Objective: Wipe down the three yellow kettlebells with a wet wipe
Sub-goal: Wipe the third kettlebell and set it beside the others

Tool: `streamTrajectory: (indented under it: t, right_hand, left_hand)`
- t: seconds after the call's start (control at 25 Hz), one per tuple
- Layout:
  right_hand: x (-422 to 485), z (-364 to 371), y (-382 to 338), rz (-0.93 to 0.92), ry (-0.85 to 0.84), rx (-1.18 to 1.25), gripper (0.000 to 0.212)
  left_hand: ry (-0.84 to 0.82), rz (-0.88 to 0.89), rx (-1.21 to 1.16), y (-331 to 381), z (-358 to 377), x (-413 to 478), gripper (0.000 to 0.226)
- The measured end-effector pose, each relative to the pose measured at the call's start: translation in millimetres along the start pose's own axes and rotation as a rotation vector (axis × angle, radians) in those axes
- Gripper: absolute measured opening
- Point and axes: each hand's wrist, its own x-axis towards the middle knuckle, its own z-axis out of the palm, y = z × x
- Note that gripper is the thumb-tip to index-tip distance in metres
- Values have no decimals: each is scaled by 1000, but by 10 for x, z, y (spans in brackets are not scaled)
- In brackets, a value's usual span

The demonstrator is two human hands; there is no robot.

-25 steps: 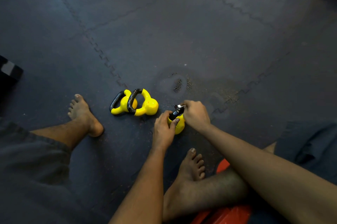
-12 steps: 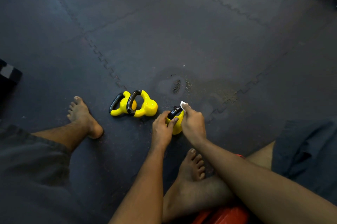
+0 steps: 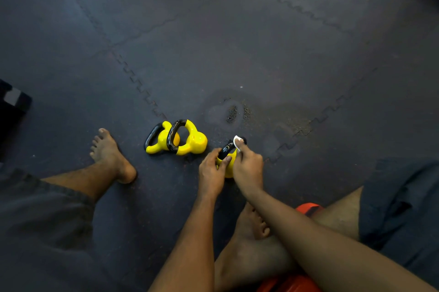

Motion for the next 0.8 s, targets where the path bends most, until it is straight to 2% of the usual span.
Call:
streamTrajectory:
  t: [0.12,0.28,0.36,0.6,0.8]
  right_hand:
    - [-37,14,-1,8,-9,5,42]
    - [281,-35,-41,309,19,82,36]
    - [326,-45,-86,379,36,107,35]
    - [36,33,-139,259,39,151,38]
    - [316,-66,-115,381,21,97,35]
  left_hand:
    - [11,-19,-12,4,-7,19,28]
    - [-3,1,9,-8,-7,13,29]
    - [-9,11,15,-8,9,-2,30]
    - [11,-7,-3,-30,-1,21,25]
    - [-7,-9,11,-38,18,-7,26]
